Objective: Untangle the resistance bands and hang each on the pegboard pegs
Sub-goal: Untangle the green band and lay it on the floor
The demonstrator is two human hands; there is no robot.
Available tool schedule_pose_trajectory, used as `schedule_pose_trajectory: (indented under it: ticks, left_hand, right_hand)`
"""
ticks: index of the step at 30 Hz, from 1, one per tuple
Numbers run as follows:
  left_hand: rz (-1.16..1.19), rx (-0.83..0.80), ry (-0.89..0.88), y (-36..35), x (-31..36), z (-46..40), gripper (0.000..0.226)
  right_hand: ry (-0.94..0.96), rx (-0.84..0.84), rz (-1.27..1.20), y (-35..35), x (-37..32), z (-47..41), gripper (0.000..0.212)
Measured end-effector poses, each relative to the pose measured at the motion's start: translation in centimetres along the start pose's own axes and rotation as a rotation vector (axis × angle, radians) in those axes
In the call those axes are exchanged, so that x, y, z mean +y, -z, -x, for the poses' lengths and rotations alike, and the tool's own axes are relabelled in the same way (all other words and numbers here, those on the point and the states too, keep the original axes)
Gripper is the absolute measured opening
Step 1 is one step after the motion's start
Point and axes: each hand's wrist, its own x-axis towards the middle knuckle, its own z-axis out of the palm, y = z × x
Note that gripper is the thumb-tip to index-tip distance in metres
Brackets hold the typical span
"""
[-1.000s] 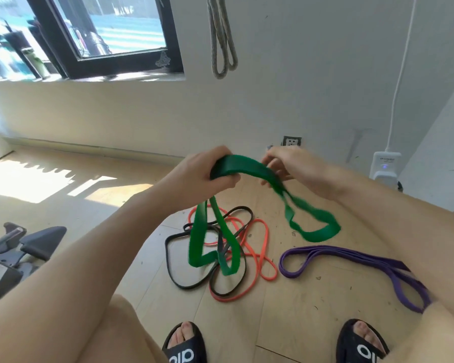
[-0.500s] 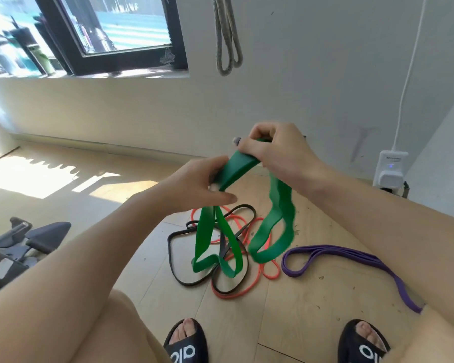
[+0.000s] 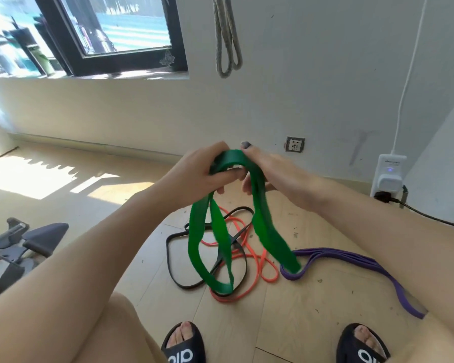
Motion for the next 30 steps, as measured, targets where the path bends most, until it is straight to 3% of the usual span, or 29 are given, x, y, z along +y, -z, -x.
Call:
schedule_pose_trajectory:
  ticks: [5, 10, 13, 17, 21, 25, 27, 30]
  left_hand:
    - [-0.065, -0.051, -0.024, -0.4, -0.3, 0.1, 0.025]
    - [-0.005, -0.182, -0.002, -0.8, -1.7, 0.6, 0.032]
    - [0.096, -0.195, 0.032, -0.9, -2.7, 1.3, 0.026]
    - [0.047, -0.206, 0.06, -1.3, -3.5, 1.8, 0.04]
    - [-0.042, -0.191, 0.031, -1.7, -4.1, 1.6, 0.02]
    - [-0.014, -0.069, 0.086, -0.5, -3.5, 1.0, 0.014]
    - [0.003, -0.004, 0.086, 0.1, -2.7, 0.8, 0.014]
    - [0.01, 0.059, 0.031, 0.2, -1.3, 0.4, 0.012]
  right_hand:
    - [0.112, 0.09, 0.046, -0.3, 0.2, -0.1, 0.07]
    - [0.125, 0.125, -0.051, -0.1, -1.2, -0.2, 0.049]
    - [0.144, 0.19, -0.113, 0.0, -2.4, 0.0, 0.052]
    - [0.159, 0.225, -0.142, 0.2, -3.1, 0.3, 0.054]
    - [0.155, 0.308, -0.079, 1.6, -2.4, 0.4, 0.055]
    - [0.061, 0.227, 0.231, 3.1, -0.5, 0.8, 0.066]
    - [-0.017, 0.141, 0.266, 3.2, 0.3, 0.6, 0.073]
    - [-0.069, -0.012, 0.135, 2.1, 0.6, 0.4, 0.051]
